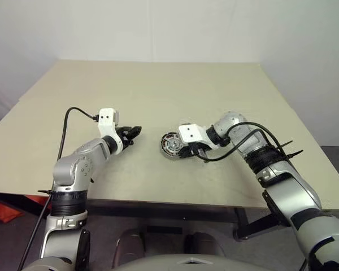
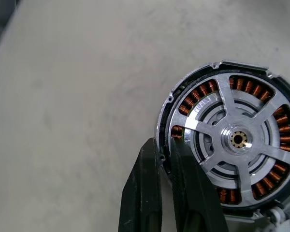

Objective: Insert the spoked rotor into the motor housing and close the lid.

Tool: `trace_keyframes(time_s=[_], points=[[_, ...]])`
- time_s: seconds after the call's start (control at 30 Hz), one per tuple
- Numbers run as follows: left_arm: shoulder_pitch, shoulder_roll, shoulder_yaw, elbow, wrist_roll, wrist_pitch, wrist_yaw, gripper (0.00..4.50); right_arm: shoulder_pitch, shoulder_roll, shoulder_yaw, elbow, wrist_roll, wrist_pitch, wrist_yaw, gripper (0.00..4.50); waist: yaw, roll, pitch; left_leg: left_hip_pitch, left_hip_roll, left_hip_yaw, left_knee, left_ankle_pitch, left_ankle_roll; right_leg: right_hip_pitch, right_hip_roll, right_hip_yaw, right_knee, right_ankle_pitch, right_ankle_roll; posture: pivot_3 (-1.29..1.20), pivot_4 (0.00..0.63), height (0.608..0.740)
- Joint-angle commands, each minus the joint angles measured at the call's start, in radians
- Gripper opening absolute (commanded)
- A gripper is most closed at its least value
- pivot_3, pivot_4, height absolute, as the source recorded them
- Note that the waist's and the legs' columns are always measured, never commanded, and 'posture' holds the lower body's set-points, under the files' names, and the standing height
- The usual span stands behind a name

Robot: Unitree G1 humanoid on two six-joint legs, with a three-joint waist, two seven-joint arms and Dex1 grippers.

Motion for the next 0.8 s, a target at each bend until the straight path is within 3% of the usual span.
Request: trace_keyframes(time_s=[0.03, 0.27, 0.43, 0.6, 0.8], points=[[0.0, -0.001, 0.022, -0.037, -0.004, -0.001, 0.008, 2.37, 0.001, 0.023, -0.029, -0.134, 0.058, 0.246, -0.002, 0.01, 0.0, 0.0, 0.0, 0.0, 0.001, 0.0, 0.0, 0.0, 0.0, 0.0, 0.001, 0.0, 0.0, 0.0, 0.0, 0.0, 0.0, 0.74], [0.029, -0.006, 0.027, -0.063, -0.008, 0.005, 0.022, 2.37, -0.046, 0.101, -0.063, -0.285, 0.135, 0.762, -0.106, 0.01, 0.001, 0.0, 0.0, -0.003, 0.001, 0.0, -0.001, 0.0, -0.001, -0.003, 0.002, 0.0, -0.001, -0.001, -0.001, 0.0, 0.0, 0.74], [0.033, -0.004, 0.039, -0.073, -0.008, 0.01, 0.028, 2.37, -0.078, 0.177, -0.082, -0.309, 0.193, 1.014, -0.223, 0.01, 0.002, 0.0, 0.0, -0.001, 0.001, -0.001, -0.002, 0.002, -0.004, -0.003, 0.002, 0.0, 0.0, -0.001, -0.001, 0.0, 0.0, 0.74], [0.035, 0.007, 0.056, -0.078, -0.01, 0.012, 0.03, 2.37, -0.1, 0.279, -0.126, -0.242, 0.214, 1.131, -0.392, 0.01, 0.001, 0.0, 0.0, 0.001, 0.001, -0.001, -0.005, 0.005, -0.009, -0.002, 0.002, 0.0, 0.0, -0.001, -0.001, 0.0, 0.0, 0.74], [0.036, 0.014, 0.066, -0.082, -0.009, 0.015, 0.032, 2.37, -0.159, 0.382, -0.218, -0.052, 0.215, 1.087, -0.579, 0.01, 0.0, 0.0, 0.0, 0.005, 0.002, -0.003, -0.011, 0.01, -0.018, -0.002, 0.005, 0.001, 0.0, -0.002, 0.001, 0.0, 0.0, 0.74]])
